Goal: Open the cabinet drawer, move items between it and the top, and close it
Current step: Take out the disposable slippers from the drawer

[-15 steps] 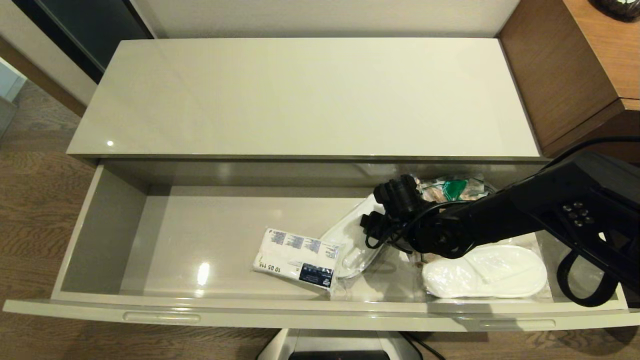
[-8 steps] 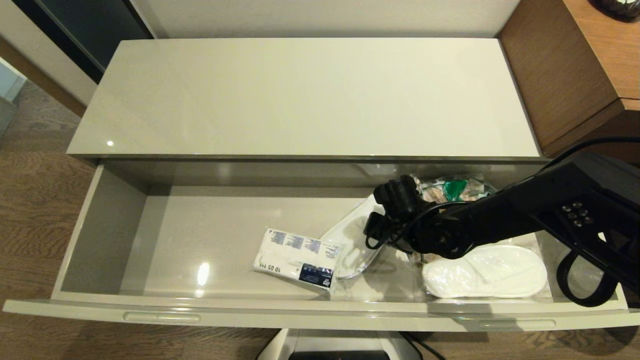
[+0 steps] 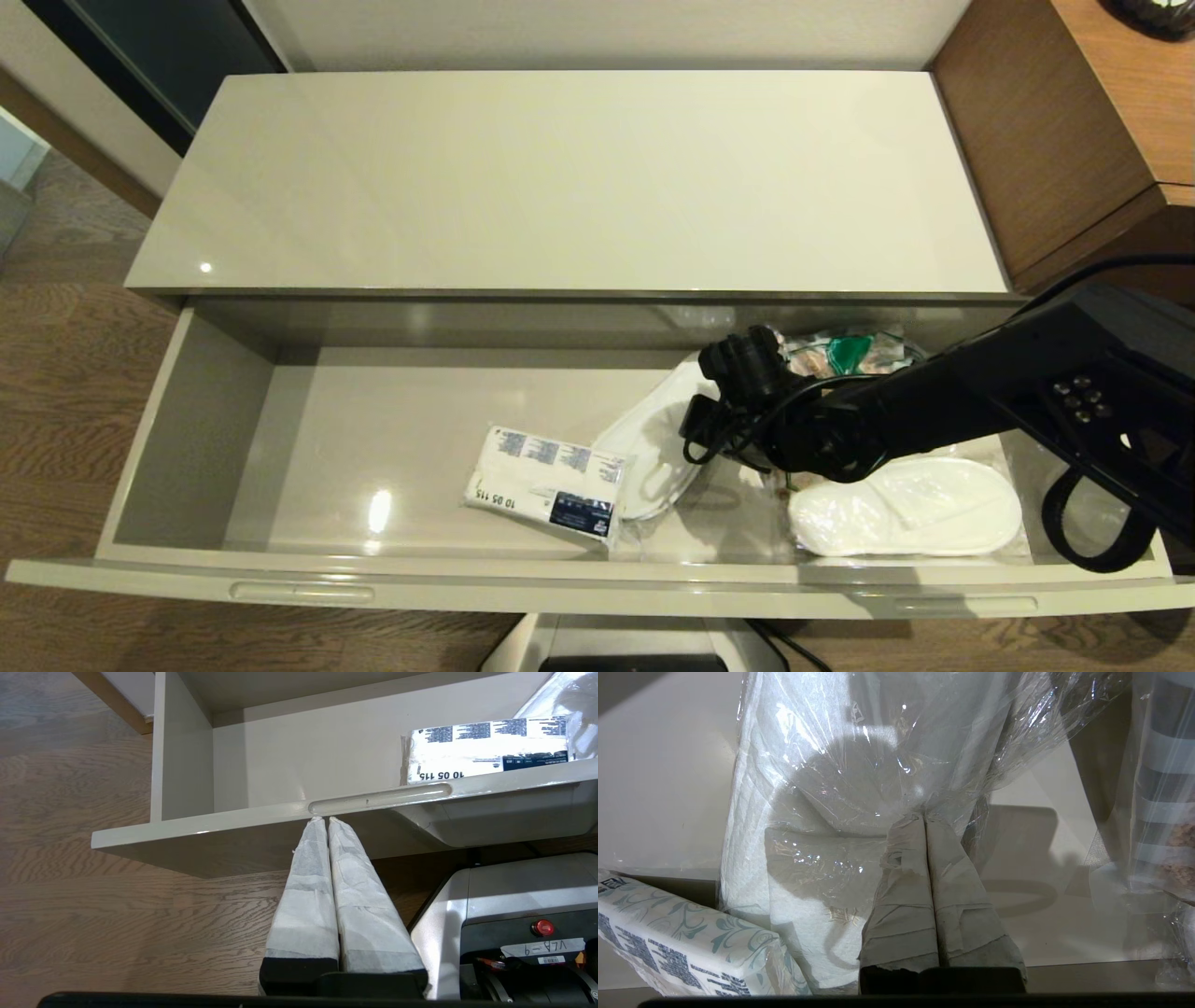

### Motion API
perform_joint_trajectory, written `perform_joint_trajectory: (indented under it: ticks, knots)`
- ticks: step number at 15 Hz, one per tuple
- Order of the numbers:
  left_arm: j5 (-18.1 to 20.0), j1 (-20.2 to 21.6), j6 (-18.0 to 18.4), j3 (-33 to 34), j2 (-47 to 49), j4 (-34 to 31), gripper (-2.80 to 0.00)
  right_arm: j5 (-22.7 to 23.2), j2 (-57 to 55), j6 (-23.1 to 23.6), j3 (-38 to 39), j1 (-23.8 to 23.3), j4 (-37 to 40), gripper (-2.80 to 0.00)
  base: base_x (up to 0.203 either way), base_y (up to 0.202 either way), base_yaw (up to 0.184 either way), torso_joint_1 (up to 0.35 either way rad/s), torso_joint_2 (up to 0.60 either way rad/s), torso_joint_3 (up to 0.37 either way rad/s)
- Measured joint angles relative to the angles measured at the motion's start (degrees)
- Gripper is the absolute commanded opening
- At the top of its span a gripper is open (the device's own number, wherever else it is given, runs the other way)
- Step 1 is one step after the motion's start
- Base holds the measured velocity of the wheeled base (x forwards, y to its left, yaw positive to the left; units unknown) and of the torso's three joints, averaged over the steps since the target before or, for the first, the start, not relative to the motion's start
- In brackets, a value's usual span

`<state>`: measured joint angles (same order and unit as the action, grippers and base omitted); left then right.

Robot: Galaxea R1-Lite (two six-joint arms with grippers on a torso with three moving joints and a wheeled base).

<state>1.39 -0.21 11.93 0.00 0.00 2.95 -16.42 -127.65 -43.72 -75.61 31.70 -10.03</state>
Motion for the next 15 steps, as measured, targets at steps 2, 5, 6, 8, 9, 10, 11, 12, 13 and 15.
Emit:
perform_joint_trajectory:
  ticks: [2,5,6,8,9,10,11,12,13,15]
  knots:
    - [0.01,0.07,0.02,0.00,0.00,0.02,-2.80,0.00,0.02,0.00,-0.05,0.00,0.01,-2.80,0.000,0.000,0.000,0.000,0.00,0.000]
    - [0.01,0.05,0.02,0.00,0.00,0.00,-2.80,0.05,0.02,0.02,-0.07,0.00,0.01,-2.80,0.000,0.000,0.000,0.000,0.00,0.000]
    - [0.01,0.05,0.02,0.00,0.00,0.00,-2.80,0.05,0.02,0.02,-0.07,0.00,0.01,-2.80,0.000,0.000,0.000,0.000,0.00,0.000]
    - [-0.02,-0.01,0.02,0.00,0.00,0.00,-2.80,0.05,-0.05,0.02,-0.11,0.00,0.01,-2.80,0.000,0.000,0.000,0.000,0.00,0.000]
    - [-0.02,0.00,0.05,0.00,0.00,0.00,-2.80,0.06,-0.11,0.02,-0.11,0.00,-0.02,-2.80,0.000,0.000,0.000,0.000,0.00,0.000]
    - [-0.01,0.05,0.02,0.00,0.00,-0.01,-2.80,0.13,-0.13,-0.01,-0.11,0.00,0.00,-2.80,0.000,0.000,0.000,0.000,0.00,0.000]
    - [0.01,0.07,0.02,0.00,0.00,0.00,-2.80,0.34,-0.11,0.00,-0.11,0.00,0.00,-2.80,0.000,0.000,0.000,0.000,0.00,0.000]
    - [-0.02,0.05,0.04,0.00,0.00,0.00,-2.80,0.46,-0.13,0.00,-0.13,0.00,0.01,-2.80,0.000,0.000,0.000,0.000,0.00,0.000]
    - [0.01,0.05,0.03,0.00,0.00,0.00,-2.80,0.55,-0.16,0.02,-0.16,0.00,0.04,-2.80,0.000,0.000,0.000,0.000,0.00,0.000]
    - [0.01,0.02,0.05,0.00,0.00,-0.01,-2.80,0.57,-0.22,0.09,-0.22,0.00,0.34,-2.80,0.000,0.000,0.000,0.000,0.00,0.000]
